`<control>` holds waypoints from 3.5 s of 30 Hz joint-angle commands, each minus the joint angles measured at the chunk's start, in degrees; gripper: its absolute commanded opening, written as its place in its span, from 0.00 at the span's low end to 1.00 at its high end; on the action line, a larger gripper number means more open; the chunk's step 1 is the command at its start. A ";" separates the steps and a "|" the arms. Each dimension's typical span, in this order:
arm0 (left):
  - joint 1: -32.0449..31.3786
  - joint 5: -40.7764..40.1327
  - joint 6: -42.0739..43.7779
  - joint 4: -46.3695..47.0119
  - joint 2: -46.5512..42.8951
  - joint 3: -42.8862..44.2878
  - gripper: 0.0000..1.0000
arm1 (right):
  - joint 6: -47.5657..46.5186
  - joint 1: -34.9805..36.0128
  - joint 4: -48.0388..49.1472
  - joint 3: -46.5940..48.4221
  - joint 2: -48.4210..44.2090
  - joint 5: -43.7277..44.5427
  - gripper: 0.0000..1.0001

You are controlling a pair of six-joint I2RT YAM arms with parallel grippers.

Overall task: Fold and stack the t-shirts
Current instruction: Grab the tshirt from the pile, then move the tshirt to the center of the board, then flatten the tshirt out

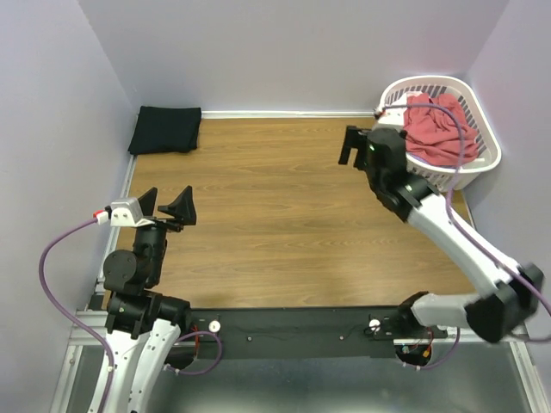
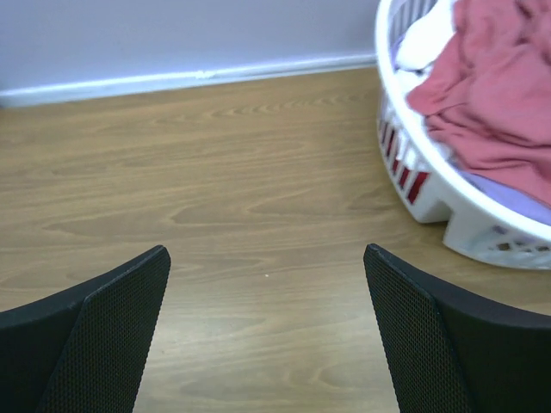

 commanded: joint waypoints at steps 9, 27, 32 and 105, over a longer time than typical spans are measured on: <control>-2.91 -3.85 1.10 2.02 -3.23 -0.28 0.98 | 10.62 -22.44 -0.81 18.34 27.49 1.96 1.00; -3.53 -3.59 2.33 2.28 -0.07 -0.28 0.96 | 29.44 -44.26 -0.02 32.32 47.79 -20.29 0.71; -3.44 -3.85 2.33 2.19 0.72 -0.10 0.96 | 27.34 -44.26 0.07 34.52 47.72 -26.45 0.20; -2.91 0.54 -0.39 -6.33 31.66 4.47 0.93 | -0.18 34.75 -6.17 -7.93 33.82 -20.48 0.66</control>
